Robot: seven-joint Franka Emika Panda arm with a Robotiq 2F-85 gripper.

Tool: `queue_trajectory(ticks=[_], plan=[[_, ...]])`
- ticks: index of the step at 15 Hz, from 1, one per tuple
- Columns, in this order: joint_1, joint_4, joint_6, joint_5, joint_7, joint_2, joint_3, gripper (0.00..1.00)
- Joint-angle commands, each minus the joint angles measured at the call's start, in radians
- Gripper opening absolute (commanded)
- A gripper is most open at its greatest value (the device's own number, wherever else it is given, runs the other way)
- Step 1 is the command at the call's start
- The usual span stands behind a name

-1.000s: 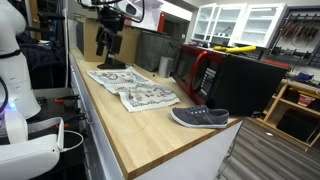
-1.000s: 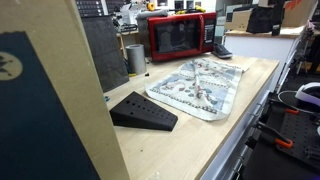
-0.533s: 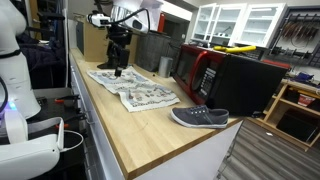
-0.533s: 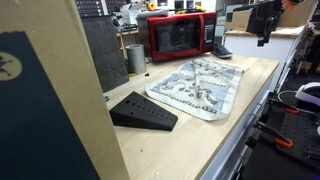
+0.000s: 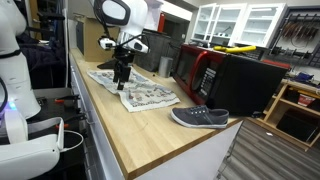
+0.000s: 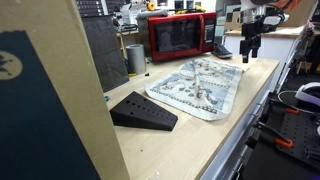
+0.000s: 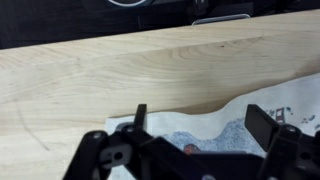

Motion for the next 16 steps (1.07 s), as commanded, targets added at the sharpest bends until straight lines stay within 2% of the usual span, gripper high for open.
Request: queue_trajectory(ticks=[1,5,8,11,14,16], plan=[[-0.018,0.059,0.057,0.008,0.079,0.128,0.02,1.0],[-0.035,0.143,0.109,-0.015,0.137,0.232,0.009,1.0],[-0.052,0.215,0.111,-0.004,0.13,0.297,-0.006,1.0],[-0.074,0.26,0.084,0.052,0.042,0.356,-0.012,1.0],[-0.112,0.285,0.048,0.201,-0.169,0.406,0.004,1.0],[-0.132,0.306,-0.002,0.256,-0.257,0.421,0.006,1.0]])
